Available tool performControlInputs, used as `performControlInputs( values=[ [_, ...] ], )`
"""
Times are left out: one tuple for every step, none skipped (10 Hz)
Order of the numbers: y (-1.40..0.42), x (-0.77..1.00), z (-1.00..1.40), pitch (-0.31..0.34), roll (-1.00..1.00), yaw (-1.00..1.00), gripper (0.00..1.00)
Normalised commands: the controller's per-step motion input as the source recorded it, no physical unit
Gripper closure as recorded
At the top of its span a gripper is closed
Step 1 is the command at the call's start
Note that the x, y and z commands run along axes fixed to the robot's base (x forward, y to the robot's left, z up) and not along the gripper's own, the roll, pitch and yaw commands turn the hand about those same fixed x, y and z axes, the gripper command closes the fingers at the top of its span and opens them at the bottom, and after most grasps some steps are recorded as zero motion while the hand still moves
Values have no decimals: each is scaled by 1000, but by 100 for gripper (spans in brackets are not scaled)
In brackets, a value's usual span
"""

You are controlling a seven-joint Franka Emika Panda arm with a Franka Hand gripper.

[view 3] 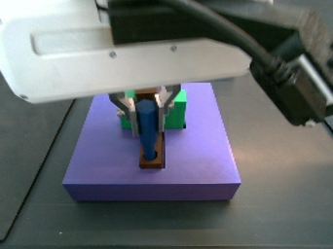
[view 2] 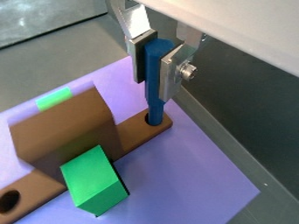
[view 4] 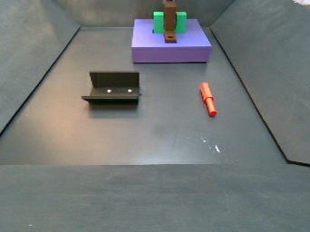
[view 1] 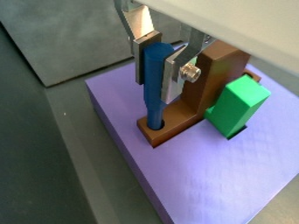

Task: Pick up the blue object. Move up. Move to above the board. Insert the blue object.
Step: Insert the blue object.

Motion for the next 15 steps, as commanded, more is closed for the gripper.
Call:
performControlInputs(
  values=[
    [0, 263, -240, -56, 16, 126, 100],
    [0, 217, -234, -46, 26, 114, 100],
    [0, 160, -249, -37, 66, 100, 100],
    [89, 86, -217, -3, 94, 43, 100],
    [229, 0, -154, 0, 130, 0, 100],
    [114, 9, -166, 0, 124, 14, 100],
    [0, 0, -329, -39, 14, 103, 100],
    [-171, 0, -509, -79, 0, 174, 100],
    [-154, 49, -269, -50, 0, 297, 100],
    [-294, 91, -106, -9, 0, 374, 100],
    [-263, 37, -143, -13, 0, 337, 100],
    [-183, 51, -194, -24, 0, 297, 100],
    [-83, 71, -289, -40, 0, 277, 100],
    [0, 109, -423, -70, 9, 246, 100],
    [0, 249, -409, -80, 36, 209, 100]
  ],
)
